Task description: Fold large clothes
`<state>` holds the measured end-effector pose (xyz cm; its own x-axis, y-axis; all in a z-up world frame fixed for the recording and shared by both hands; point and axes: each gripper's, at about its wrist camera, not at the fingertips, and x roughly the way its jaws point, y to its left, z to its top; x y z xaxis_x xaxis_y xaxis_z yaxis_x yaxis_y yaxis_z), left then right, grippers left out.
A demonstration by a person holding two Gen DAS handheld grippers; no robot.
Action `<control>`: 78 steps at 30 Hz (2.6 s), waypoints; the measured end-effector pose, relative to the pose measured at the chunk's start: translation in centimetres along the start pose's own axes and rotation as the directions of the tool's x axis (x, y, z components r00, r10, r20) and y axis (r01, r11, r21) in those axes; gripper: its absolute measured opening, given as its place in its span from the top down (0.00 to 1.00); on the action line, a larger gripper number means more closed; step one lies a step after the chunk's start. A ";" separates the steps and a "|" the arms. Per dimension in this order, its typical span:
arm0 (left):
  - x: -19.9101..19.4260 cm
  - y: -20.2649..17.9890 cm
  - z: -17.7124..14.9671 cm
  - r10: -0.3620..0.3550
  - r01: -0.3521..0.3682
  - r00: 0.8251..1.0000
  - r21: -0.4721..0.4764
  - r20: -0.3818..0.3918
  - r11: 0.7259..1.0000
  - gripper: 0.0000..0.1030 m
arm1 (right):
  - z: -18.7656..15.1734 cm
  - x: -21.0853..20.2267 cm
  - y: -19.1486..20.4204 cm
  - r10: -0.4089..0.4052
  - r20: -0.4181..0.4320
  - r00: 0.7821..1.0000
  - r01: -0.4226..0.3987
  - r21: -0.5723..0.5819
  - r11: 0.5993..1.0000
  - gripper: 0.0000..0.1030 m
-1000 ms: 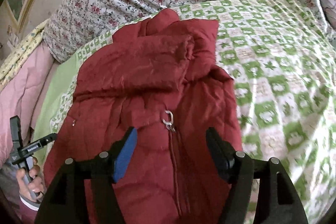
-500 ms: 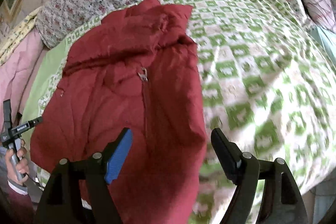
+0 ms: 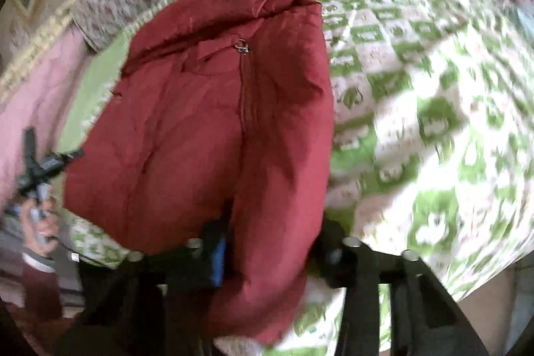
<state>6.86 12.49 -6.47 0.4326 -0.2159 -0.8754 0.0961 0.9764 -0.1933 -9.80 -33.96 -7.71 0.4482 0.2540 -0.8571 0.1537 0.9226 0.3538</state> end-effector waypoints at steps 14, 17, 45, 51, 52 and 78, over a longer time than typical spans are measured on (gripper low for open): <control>1.0 1.3 -2.4 -0.150 0.149 0.986 -0.025 -0.069 0.989 0.31 | -0.6 -0.6 -0.4 0.062 0.030 0.998 -0.063 0.015 0.998 0.67; 1.1 0.5 -3.1 -0.183 0.184 0.980 -0.002 -0.081 0.983 0.31 | -0.7 -0.3 -0.3 0.065 0.029 0.997 -0.066 0.018 0.998 0.63; -1.3 -1.6 -5.7 -0.233 0.245 0.969 0.205 -0.082 0.948 0.76 | -2.2 -0.4 -0.6 0.155 0.012 0.988 -0.155 0.000 0.988 0.42; -2.5 -2.3 -5.6 -0.239 0.240 0.970 0.239 -0.032 0.941 0.83 | -1.7 -0.5 -0.1 0.164 0.021 0.986 -0.164 -0.008 0.986 0.69; -2.8 -2.3 -5.4 -0.249 0.246 0.968 0.235 -0.020 0.940 0.83 | -1.6 -0.7 -0.1 0.174 0.030 0.984 -0.174 -0.009 0.985 0.71; -8.5 -4.3 5.4 -0.307 0.273 0.907 0.152 0.289 0.950 0.84 | 9.4 -4.9 3.4 0.281 0.344 0.896 -0.261 -0.104 0.960 0.76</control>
<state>7.62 10.11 4.22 0.6217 -0.4953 -0.6067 0.3458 0.8686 -0.3548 -3.19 -34.83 1.26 0.7475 0.3870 -0.5400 -0.0607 0.8492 0.5246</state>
